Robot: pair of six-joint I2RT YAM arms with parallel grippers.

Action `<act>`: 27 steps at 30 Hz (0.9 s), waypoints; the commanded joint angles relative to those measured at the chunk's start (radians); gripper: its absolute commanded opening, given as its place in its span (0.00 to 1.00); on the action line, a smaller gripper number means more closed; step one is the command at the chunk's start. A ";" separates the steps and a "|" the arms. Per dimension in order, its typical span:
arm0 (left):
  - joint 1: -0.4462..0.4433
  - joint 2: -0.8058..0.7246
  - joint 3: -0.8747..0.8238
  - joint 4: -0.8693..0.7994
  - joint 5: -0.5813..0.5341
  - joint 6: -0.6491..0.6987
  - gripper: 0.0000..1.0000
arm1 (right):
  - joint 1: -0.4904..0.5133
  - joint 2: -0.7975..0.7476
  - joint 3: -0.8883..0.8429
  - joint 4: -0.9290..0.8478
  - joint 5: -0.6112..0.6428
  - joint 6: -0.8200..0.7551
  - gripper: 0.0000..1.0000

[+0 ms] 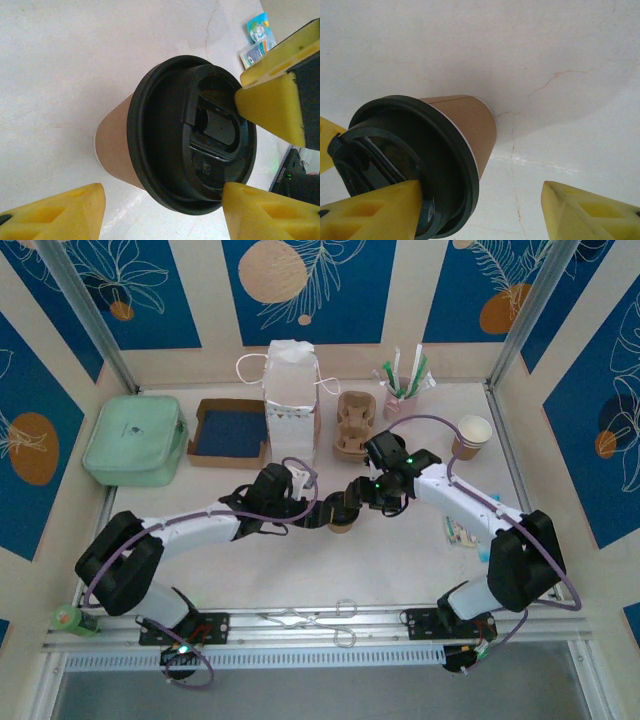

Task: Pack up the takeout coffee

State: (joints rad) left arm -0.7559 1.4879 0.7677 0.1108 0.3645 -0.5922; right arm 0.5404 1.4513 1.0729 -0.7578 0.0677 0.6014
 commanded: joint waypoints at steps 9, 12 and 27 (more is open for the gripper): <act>-0.008 0.027 0.033 -0.009 -0.030 0.014 0.64 | -0.007 0.009 -0.064 0.023 -0.022 0.030 0.64; -0.006 0.048 0.036 -0.013 -0.036 0.010 0.63 | -0.007 0.014 -0.083 0.028 -0.016 0.042 0.64; 0.008 0.133 -0.025 0.035 -0.032 -0.026 0.61 | -0.002 0.049 -0.172 0.053 0.004 0.123 0.63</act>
State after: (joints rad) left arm -0.7567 1.5661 0.7856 0.1917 0.3763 -0.6083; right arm 0.5289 1.4342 0.9730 -0.6147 0.0223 0.7010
